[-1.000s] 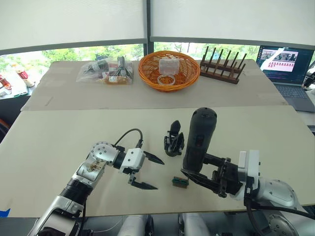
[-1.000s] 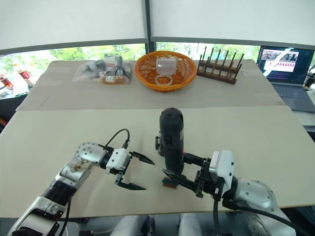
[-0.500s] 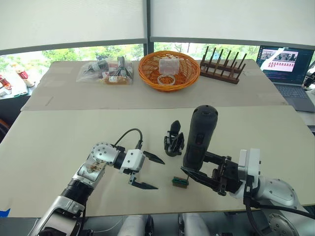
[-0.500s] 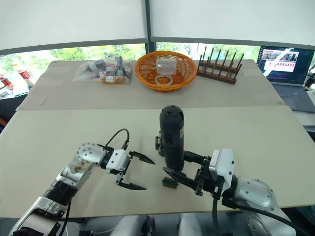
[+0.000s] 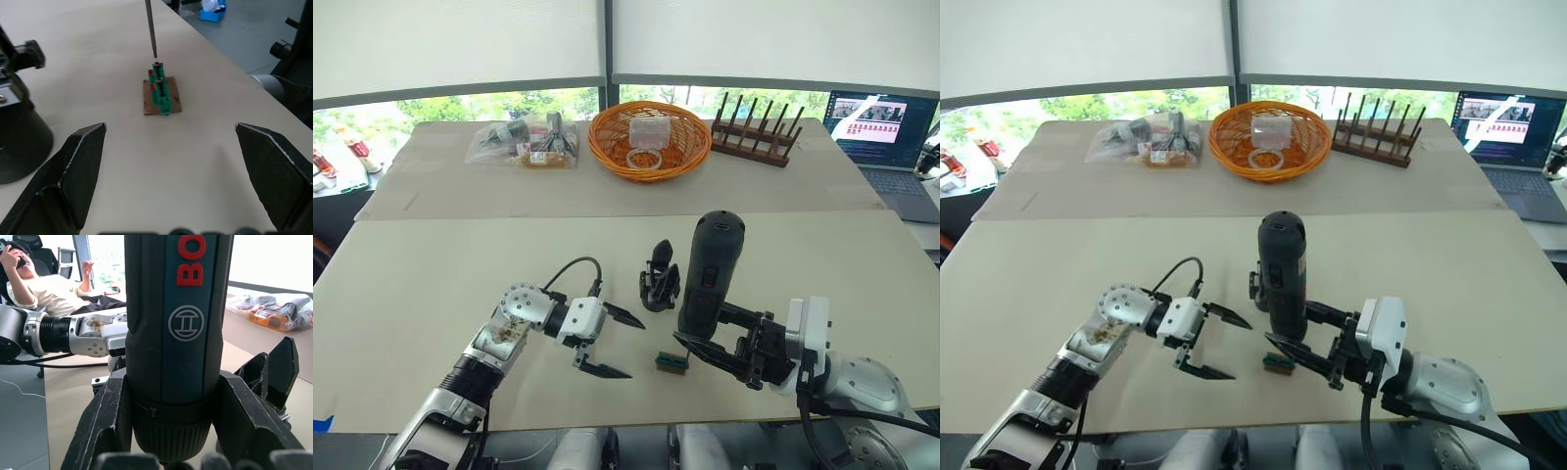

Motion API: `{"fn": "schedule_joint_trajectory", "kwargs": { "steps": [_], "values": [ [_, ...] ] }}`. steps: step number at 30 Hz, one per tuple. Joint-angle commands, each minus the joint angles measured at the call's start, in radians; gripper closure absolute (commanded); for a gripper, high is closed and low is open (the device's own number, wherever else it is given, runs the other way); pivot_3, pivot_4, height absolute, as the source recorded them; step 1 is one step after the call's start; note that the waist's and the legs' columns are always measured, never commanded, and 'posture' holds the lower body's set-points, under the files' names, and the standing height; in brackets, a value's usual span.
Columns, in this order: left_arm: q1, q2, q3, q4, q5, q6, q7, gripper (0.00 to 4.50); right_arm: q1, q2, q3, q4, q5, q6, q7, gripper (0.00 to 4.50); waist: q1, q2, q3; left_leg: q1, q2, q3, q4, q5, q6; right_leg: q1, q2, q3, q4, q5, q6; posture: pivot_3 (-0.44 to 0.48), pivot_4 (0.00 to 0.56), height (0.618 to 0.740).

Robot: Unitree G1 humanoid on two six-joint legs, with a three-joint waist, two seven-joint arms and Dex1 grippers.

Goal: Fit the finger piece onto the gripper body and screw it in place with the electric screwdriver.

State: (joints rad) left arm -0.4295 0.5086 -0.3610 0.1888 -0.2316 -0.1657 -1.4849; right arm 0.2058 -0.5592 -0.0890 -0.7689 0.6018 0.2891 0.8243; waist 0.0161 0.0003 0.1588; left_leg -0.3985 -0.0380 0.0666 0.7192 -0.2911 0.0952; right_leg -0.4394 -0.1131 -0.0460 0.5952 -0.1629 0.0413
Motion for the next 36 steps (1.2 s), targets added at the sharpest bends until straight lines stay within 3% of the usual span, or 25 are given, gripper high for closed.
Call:
{"fn": "schedule_joint_trajectory", "kwargs": {
  "steps": [1, 36],
  "values": [
    [-0.007, -0.010, -0.007, -0.016, 0.002, 0.003, 0.000, 0.00, -0.002, -0.010, -0.015, -0.062, 0.020, -0.036, -0.001, 2.61, 0.000, 0.000, 0.000, 0.000, 0.000, 0.000, 0.000, 0.000, 0.000, 0.000, 0.000, 0.000, 0.000, 0.000, 0.000, 0.000, 0.150, 0.740],
    [-0.019, -0.015, -0.008, -0.023, 0.022, 0.029, 0.007, 0.00, -0.019, -0.003, -0.008, -0.032, -0.002, -0.050, 0.006, 2.61, 0.000, 0.000, 0.000, 0.000, 0.000, 0.000, 0.000, -0.003, 0.005, 0.000, 0.000, 0.000, 0.000, 0.000, 0.000, 0.000, 0.150, 0.740]
  ]
}}
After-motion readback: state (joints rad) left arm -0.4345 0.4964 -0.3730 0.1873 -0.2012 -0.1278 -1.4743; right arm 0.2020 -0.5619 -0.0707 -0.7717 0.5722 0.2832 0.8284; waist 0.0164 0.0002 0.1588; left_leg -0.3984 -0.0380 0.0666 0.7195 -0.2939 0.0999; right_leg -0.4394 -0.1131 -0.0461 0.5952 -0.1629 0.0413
